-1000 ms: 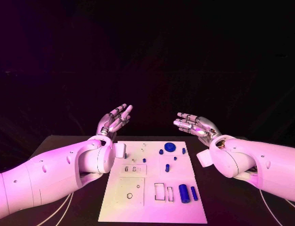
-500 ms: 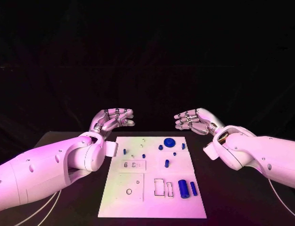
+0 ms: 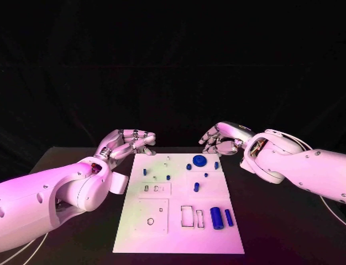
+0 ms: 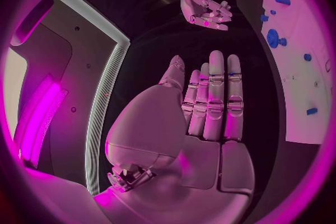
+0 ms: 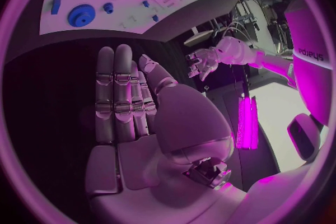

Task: Assemble the parts on the task board

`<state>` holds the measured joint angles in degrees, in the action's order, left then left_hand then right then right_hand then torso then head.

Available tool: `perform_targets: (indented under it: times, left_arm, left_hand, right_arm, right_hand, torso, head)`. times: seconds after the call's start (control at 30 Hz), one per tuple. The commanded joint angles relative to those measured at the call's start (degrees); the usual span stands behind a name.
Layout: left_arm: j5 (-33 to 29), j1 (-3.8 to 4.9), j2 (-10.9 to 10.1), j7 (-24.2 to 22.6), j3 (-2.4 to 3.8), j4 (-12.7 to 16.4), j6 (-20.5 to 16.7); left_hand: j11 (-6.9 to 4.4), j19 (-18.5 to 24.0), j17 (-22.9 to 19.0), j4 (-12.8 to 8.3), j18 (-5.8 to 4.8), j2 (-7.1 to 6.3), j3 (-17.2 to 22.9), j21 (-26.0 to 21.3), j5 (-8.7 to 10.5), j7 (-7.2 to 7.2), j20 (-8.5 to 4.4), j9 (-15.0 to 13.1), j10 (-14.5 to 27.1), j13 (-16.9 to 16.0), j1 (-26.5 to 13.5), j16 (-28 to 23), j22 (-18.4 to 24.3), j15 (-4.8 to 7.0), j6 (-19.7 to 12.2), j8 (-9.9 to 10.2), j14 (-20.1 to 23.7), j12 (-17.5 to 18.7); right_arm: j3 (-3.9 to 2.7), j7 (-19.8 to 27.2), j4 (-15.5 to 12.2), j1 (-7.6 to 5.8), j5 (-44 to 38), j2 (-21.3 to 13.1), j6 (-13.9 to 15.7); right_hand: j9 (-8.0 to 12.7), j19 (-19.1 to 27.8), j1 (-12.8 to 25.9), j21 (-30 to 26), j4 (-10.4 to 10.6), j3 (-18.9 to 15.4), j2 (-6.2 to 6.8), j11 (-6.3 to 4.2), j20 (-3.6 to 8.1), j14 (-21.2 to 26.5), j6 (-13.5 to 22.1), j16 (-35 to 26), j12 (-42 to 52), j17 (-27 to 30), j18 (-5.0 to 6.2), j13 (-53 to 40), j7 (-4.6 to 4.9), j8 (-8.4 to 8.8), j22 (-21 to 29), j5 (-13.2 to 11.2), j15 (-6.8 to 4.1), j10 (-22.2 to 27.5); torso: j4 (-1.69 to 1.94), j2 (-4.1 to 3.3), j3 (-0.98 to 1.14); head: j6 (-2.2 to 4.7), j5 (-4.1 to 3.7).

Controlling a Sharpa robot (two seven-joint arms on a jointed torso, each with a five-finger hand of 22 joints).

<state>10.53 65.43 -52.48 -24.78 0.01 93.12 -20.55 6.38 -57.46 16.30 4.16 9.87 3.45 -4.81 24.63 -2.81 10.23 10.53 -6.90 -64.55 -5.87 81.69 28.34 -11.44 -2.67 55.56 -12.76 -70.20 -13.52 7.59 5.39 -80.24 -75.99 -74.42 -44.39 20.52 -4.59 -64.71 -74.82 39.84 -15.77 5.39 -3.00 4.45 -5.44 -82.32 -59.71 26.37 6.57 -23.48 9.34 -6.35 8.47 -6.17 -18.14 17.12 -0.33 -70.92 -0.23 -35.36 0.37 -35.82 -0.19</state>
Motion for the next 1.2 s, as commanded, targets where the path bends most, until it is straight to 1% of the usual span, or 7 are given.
perform_targets:
  times: [0.03,0.2,0.27,0.37,0.53,0.93,1.2]
  left_arm:
    - [1.8,0.34,-0.9,0.7,0.03,2.1,2.8]
    - [1.8,0.8,-2.0,0.8,0.04,4.7,3.3]
    - [1.8,1.01,-2.3,0.9,0.05,5.6,3.5]
    - [1.8,1.24,-2.6,0.9,0.17,6.6,3.7]
    - [1.8,1.43,-2.9,0.8,0.68,7.5,3.6]
    - [1.8,1.71,-2.5,0.6,1.29,8.6,3.7]
    - [1.5,1.76,-2.8,0.5,1.56,9.2,3.6]
  left_hand:
    - [0.27,-0.4,0.9,-0.1,0.59,-0.01,-0.4,0.5,-0.05,0.32,-0.17,0.1,0.2,0.1,-0.4,1.0,-0.1,-0.31,0.0,0.5,0.2,0.5]
    - [0.04,-1.0,3.1,-0.4,0.6,0.33,-0.8,1.4,-0.03,0.11,-0.55,0.0,-0.4,0.0,-0.3,3.7,-0.5,-0.06,0.5,0.6,0.6,0.7]
    - [0.03,-1.2,3.9,-0.5,0.61,0.41,-0.9,1.8,-0.04,0.1,-0.71,0.0,-0.4,0.0,-0.2,4.6,-0.7,-0.01,0.5,0.7,0.7,0.9]
    - [0.23,-1.6,5.2,-0.8,0.6,0.53,-1.1,2.5,-0.04,0.33,-0.97,0.1,0.2,0.2,0.0,6.3,-1.1,-0.08,0.1,1.2,0.8,1.5]
    - [0.61,-1.2,6.6,-1.0,0.47,0.7,-1.4,3.1,-0.03,0.7,-1.04,0.3,0.8,0.3,-0.1,7.8,-1.4,-0.42,-0.4,1.8,2.3,2.3]
    - [0.98,-0.5,7.4,-1.1,0.41,1.03,-1.7,3.2,-0.04,1.08,-0.86,0.5,1.5,0.4,-0.3,8.5,-1.4,-0.77,-1.0,2.4,3.8,2.8]
    - [1.24,0.6,7.5,-1.3,0.34,1.35,-1.8,2.8,-0.04,1.31,-0.53,0.6,1.9,0.4,-0.4,8.1,-1.3,-1.08,-1.3,2.7,5.3,3.1]
  right_arm:
    - [0.0,-7.9,0.1,-0.42,-14.3,0.7,-4.0]
    - [0.01,-11.1,0.0,-1.09,-18.8,1.8,-5.9]
    - [0.02,-12.1,0.0,-1.22,-20.1,2.2,-6.6]
    - [0.02,-13.5,-0.1,-1.31,-21.4,2.5,-7.7]
    - [0.03,-14.8,-0.1,-1.38,-22.5,3.1,-8.8]
    - [0.07,-15.3,2.5,-1.16,-23.8,5.9,-9.8]
    - [0.09,-15.0,4.2,-0.81,-23.8,7.5,-10.6]
  right_hand:
    - [-0.1,-0.5,1.0,1.6,0.1,1.0,0.84,-0.29,0.26,-0.2,-0.2,2.2,-0.7,-3.1,1.09,-0.4,0.01,0.57,-1.2,-0.1,-0.1,0.9]
    - [0.0,-0.2,2.2,2.4,0.4,2.5,1.68,0.01,0.39,0.1,0.9,3.3,-1.7,-6.0,1.14,-0.2,-0.84,1.54,-2.1,-1.2,0.14,4.0]
    - [-0.2,-1.5,2.8,3.9,0.8,3.5,2.17,-0.14,0.59,-1.9,0.8,9.5,-1.4,-12.4,1.16,-0.6,-1.47,1.64,-3.2,-1.3,0.11,4.5]
    - [-0.4,-4.1,3.6,8.8,1.3,4.2,2.82,0.02,0.52,-3.2,1.0,17.6,-1.3,-20.6,0.25,-0.8,-1.7,1.85,-9.6,-1.4,0.06,5.9]
    - [-0.7,-6.9,3.9,15.2,2.2,5.9,3.6,0.22,0.17,-3.3,1.2,25.8,-0.7,-29.0,-0.79,-1.4,-1.97,1.98,-18.1,-1.5,0.07,7.7]
    - [-1.0,-8.8,3.7,20.1,2.9,7.6,3.9,0.53,0.24,-3.0,0.9,26.0,0.1,-29.1,-1.74,-1.9,-1.86,1.89,-25.3,-1.7,0.37,8.6]
    - [-1.4,-11.5,3.6,25.7,3.5,9.8,4.05,0.21,0.44,-3.8,-0.2,30.7,0.6,-32.9,-2.83,-1.9,-1.3,1.74,-33.1,-1.6,0.11,7.8]
  torso:
    - [0.41,-1.92,-0.16]
    - [0.72,-3.44,-0.42]
    - [0.88,-3.91,-0.59]
    - [0.98,-4.59,-0.88]
    - [1.2,-5.53,-1.06]
    - [2.03,-7.15,-1.68]
    - [2.62,-7.87,-1.78]
  head:
    - [0.2,-0.23]
    - [0.67,-0.55]
    - [0.85,-0.79]
    - [0.81,-0.7]
    - [0.83,-0.7]
    - [0.66,-0.79]
    - [0.57,-0.73]
